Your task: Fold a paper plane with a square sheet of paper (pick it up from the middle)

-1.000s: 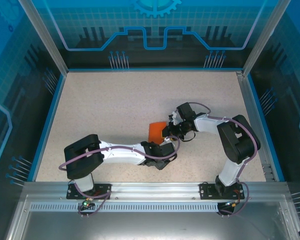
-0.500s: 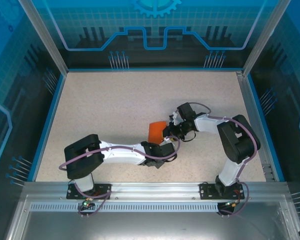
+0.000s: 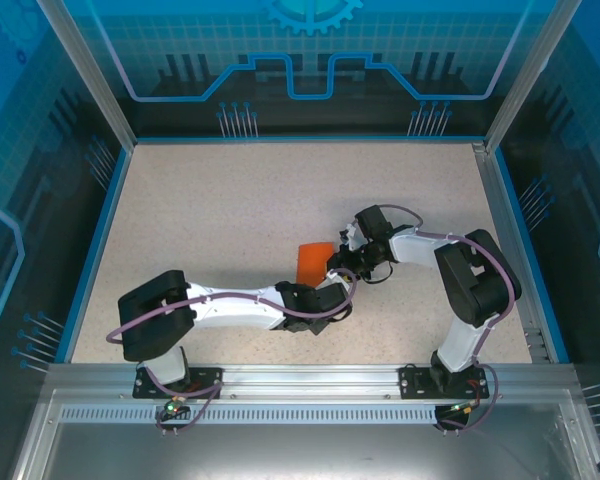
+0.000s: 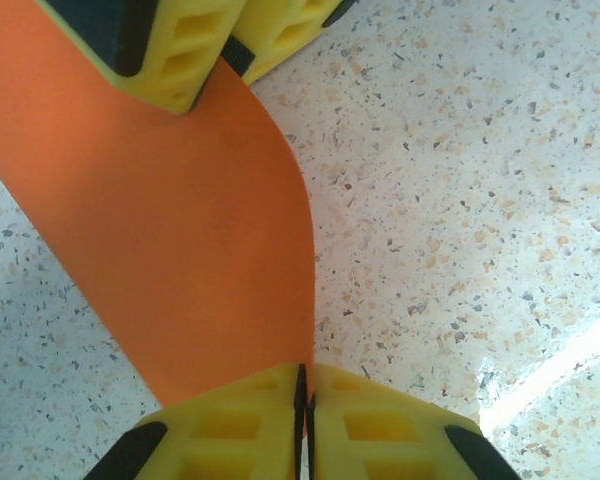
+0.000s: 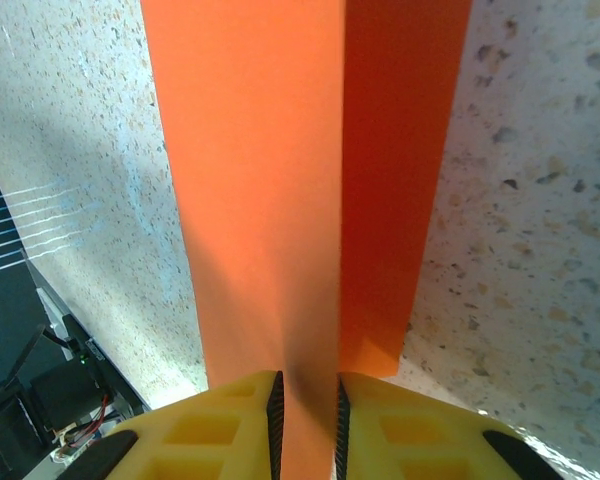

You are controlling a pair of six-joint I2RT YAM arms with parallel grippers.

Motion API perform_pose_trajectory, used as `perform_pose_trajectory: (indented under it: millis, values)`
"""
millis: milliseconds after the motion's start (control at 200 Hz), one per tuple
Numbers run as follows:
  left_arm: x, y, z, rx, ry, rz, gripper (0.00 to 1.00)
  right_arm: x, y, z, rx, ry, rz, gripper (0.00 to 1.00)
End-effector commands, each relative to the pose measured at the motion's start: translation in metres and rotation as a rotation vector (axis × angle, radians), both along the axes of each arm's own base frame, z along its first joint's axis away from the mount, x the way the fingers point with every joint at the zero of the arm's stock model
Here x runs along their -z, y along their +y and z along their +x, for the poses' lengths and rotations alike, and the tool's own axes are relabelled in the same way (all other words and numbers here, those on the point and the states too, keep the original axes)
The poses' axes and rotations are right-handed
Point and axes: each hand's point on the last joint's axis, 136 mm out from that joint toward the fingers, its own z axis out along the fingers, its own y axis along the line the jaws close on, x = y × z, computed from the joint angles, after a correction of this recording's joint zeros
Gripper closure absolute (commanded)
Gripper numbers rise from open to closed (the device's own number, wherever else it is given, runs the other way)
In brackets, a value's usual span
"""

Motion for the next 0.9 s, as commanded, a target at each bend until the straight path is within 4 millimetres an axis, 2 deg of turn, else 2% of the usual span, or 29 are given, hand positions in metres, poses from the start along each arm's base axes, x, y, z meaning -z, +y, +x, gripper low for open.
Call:
perform_pose_trajectory:
  millis: [0,110,335,455,650,795,895]
  values:
    - [-0.005,0.001,0.0,-0.016,0.018,-0.054,0.94,0.0,-0.005,0.002,0.003,0.011,-0.011,0.78]
    - [-0.008,0.0,0.001,-0.021,0.055,-0.11,1.0,-0.001,-0.006,0.002,0.002,0.008,-0.014,0.77]
    - [-0.012,0.0,0.001,-0.021,0.145,-0.223,1.0,-0.005,-0.011,0.002,-0.004,-0.008,-0.035,0.73]
    - [-0.013,0.005,0.002,-0.03,0.183,-0.27,1.0,-0.01,-0.021,0.005,0.006,-0.025,-0.058,0.67]
    - [-0.012,0.011,0.001,-0.042,0.242,-0.321,1.0,-0.025,-0.03,0.013,0.014,-0.086,-0.091,0.64]
    - [-0.012,0.012,0.002,-0.045,0.271,-0.349,1.0,-0.043,-0.013,0.017,-0.031,-0.151,-0.041,0.74]
    - [-0.012,0.012,0.004,-0.05,0.291,-0.37,1.0,-0.047,0.002,0.018,-0.065,-0.169,-0.026,0.8]
